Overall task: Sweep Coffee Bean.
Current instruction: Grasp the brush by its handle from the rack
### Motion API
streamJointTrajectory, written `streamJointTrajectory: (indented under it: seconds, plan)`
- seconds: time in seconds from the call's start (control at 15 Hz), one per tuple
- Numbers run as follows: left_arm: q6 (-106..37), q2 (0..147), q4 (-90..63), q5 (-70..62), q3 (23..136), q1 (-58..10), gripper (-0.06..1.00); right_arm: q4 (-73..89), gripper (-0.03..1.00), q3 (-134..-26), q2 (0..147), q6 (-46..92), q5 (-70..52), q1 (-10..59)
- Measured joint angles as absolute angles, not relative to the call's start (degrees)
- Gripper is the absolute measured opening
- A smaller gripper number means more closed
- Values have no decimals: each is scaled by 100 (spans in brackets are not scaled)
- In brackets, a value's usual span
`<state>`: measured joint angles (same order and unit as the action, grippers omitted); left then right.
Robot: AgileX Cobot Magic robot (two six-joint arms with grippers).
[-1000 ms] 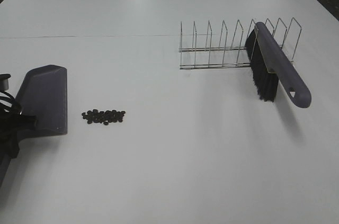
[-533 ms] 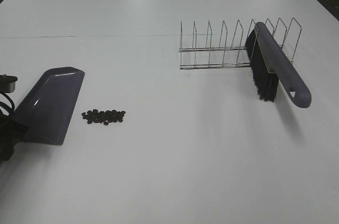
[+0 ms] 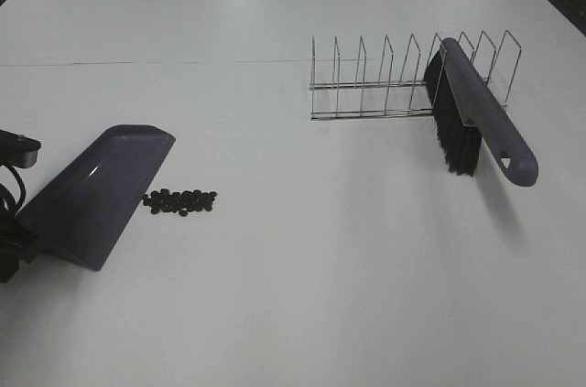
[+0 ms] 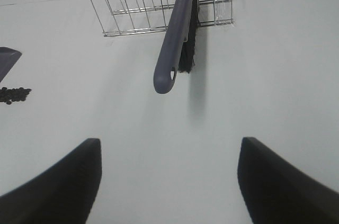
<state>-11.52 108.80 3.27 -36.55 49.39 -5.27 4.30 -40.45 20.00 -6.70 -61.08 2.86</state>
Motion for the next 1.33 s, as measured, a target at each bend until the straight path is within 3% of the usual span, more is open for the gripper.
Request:
streamJointTrajectory:
  seconds: [0.53,1.33]
  plan:
    - [-1157,10880,332,-3661,4939,-527,33,424,62,-6893,5764,-395,-6990,286]
    - [-1180,10880,309,-3667,4939,-527,33,372,62,-9104,9442,115,-6996,286]
